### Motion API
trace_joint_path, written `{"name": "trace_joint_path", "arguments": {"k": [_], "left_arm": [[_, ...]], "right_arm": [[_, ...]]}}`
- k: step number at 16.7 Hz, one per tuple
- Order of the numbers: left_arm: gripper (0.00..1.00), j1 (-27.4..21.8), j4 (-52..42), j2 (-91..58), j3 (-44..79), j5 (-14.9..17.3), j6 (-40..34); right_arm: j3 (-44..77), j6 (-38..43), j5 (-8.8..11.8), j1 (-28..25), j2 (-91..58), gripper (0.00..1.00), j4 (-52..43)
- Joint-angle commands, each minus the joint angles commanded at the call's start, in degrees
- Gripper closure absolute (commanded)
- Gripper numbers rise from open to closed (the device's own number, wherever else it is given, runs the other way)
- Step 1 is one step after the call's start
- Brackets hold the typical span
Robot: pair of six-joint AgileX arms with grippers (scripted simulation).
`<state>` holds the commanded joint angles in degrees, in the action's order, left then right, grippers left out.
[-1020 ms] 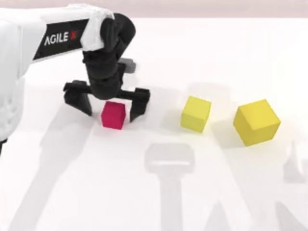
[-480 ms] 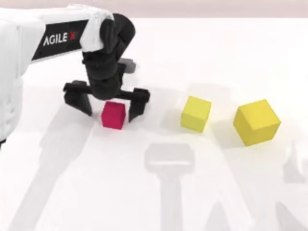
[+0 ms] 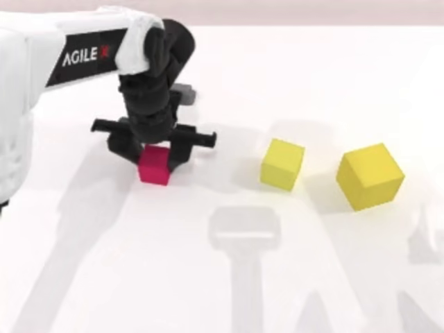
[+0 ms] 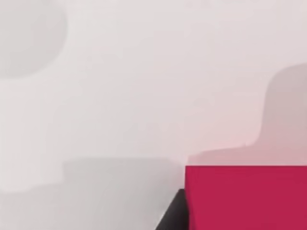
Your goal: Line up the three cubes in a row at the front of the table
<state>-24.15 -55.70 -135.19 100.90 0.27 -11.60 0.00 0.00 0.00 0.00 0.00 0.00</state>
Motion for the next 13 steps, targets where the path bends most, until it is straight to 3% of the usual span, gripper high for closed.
{"name": "trace_joint_path", "arguments": {"k": [2, 13], "left_arm": [[1.0, 0.0, 0.0, 0.0, 0.0, 0.0, 0.0], [1.0, 0.28, -2.9, 2.27, 2.55, -0.4, 0.22]], "right_arm": [[0.0, 0.0, 0.0, 0.0, 0.0, 0.0, 0.0], [0.0, 0.0, 0.0, 0.0, 0.0, 0.0, 0.0]]}}
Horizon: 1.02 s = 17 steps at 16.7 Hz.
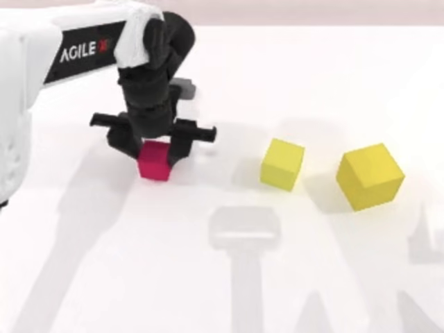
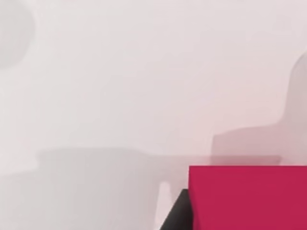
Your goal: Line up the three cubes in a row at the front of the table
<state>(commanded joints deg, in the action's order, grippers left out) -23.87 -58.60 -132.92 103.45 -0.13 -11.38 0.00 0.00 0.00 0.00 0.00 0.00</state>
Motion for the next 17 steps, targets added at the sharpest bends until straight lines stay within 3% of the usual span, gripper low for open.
{"name": "trace_joint_path", "arguments": {"k": [5, 11, 14, 17], "left_arm": [[1.0, 0.78, -9.95, 2.34, 6.92, -0.02, -0.11], [1.0, 0.47, -11.26, 2.77, 8.13, -0.05, -0.13], [1.0, -2.91, -12.0, 2.32, 9.15, -0.17, -4.05], [1.0, -9.61, -13.34, 1.86, 10.52, -0.41, -12.86]], "right_arm": [[0.0, 0.0, 0.0, 0.0, 0.0, 0.0, 0.0], [0.0, 0.0, 0.0, 0.0, 0.0, 0.0, 0.0], [0.0, 0.0, 0.0, 0.0, 0.0, 0.0, 0.0], [0.0, 0.0, 0.0, 0.0, 0.0, 0.0, 0.0]]}}
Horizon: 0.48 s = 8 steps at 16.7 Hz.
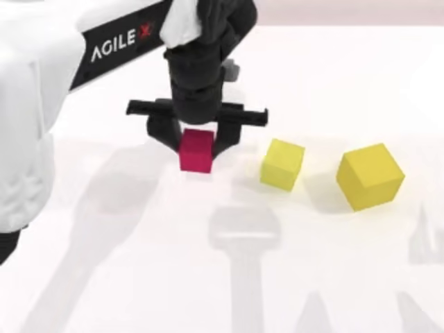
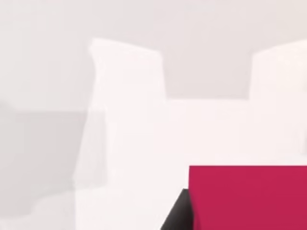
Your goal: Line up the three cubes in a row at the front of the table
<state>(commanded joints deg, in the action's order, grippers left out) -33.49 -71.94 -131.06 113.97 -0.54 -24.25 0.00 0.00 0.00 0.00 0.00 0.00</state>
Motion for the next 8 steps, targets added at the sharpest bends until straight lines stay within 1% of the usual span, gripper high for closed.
{"name": "trace_joint_path", "arguments": {"k": [5, 8], "left_arm": [[1.0, -13.97, -2.66, -0.35, 1.69, -0.33, -20.27], [1.0, -21.14, -3.52, 0.17, 2.41, -0.57, -29.58]], "right_arm": [[0.0, 0.0, 0.0, 0.0, 0.0, 0.0, 0.0], [0.0, 0.0, 0.0, 0.0, 0.0, 0.0, 0.0]]}}
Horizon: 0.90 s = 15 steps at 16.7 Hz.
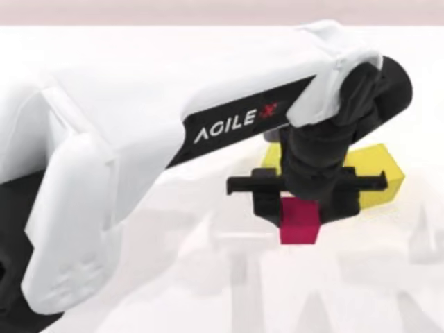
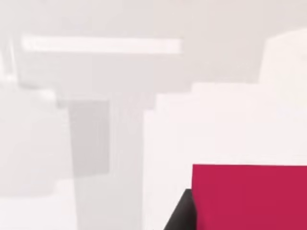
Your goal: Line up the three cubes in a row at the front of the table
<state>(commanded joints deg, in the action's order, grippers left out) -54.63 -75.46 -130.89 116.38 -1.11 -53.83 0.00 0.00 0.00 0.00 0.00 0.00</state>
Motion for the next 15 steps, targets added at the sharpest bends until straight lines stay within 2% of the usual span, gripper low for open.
{"name": "trace_joint_path", "arguments": {"k": [3, 9, 15], "left_arm": [[1.0, -3.61, -0.18, 0.67, 0.22, -0.19, -3.96], [1.0, -3.58, 0.86, 0.48, -0.83, -0.18, -3.89], [1.0, -3.67, 12.84, -0.91, -10.94, -0.16, -4.07]], "right_arm": [[0.0, 0.0, 0.0, 0.0, 0.0, 0.0, 0.0], [0.0, 0.0, 0.0, 0.0, 0.0, 0.0, 0.0], [0.0, 0.0, 0.0, 0.0, 0.0, 0.0, 0.0]]}}
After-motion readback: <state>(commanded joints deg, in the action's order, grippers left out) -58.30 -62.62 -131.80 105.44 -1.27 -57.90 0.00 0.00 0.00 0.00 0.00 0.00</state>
